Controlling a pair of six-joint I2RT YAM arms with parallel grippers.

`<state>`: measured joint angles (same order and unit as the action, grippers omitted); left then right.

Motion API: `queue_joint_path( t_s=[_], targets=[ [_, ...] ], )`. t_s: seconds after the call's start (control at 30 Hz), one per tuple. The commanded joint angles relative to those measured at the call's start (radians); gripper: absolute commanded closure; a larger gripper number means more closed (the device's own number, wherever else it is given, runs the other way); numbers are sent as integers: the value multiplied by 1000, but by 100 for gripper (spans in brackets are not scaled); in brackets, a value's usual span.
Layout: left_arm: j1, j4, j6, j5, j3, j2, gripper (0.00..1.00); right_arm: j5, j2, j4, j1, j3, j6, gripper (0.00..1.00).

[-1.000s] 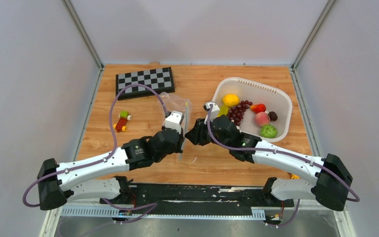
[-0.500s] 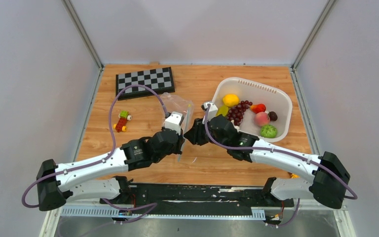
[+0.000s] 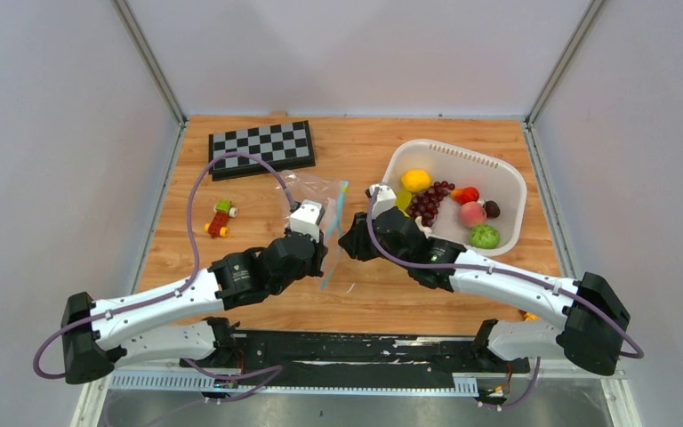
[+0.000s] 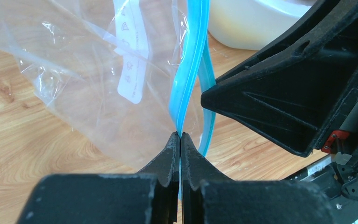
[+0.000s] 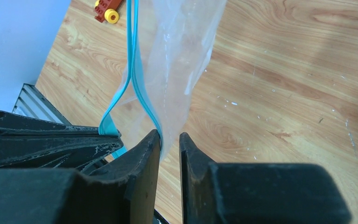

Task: Place the food in the zip-top bag and seal the zipper
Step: Open the zipper of the food storage bag.

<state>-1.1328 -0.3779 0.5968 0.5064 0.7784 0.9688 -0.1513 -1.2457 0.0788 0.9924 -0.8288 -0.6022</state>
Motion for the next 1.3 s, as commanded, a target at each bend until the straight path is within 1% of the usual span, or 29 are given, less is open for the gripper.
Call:
queue_joint_path(
  t_s=[0.0,0.17,0.3,0.4,0.53,0.6,0.63,0.73,0.83,1.0,1.27],
  targets=[
    [-7,-11,-5,22,24,12,100,-70,9,16,17,-43,-15,77],
    [-7,10,14,-1,40,30,100,-108,15,-14,50,-43,-2,75],
    [-10,9,39,-30,59,61,100,-180,28,-49,60,-16,13,74],
    [-17,26,55,-37,46,59,100,-183,15,-95,60,4,34,74],
    [-18,16,67,-39,32,38,100,-154,-22,-98,60,-11,27,80],
    [-18,-6,78,-25,21,19,100,-171,-35,-84,60,-25,11,87],
    [-18,-17,85,-12,16,5,100,-184,-40,-51,60,-31,-1,89],
    [-18,-30,102,33,6,-37,100,-201,-42,-21,60,-37,-29,94],
    [-18,-10,107,39,6,-32,100,-193,-28,-39,60,-7,-56,100],
    [-18,68,129,13,-22,-28,100,-214,18,-65,60,43,-97,100],
    [-18,27,126,0,-18,-22,100,-330,107,-27,60,83,-132,100]
  ],
)
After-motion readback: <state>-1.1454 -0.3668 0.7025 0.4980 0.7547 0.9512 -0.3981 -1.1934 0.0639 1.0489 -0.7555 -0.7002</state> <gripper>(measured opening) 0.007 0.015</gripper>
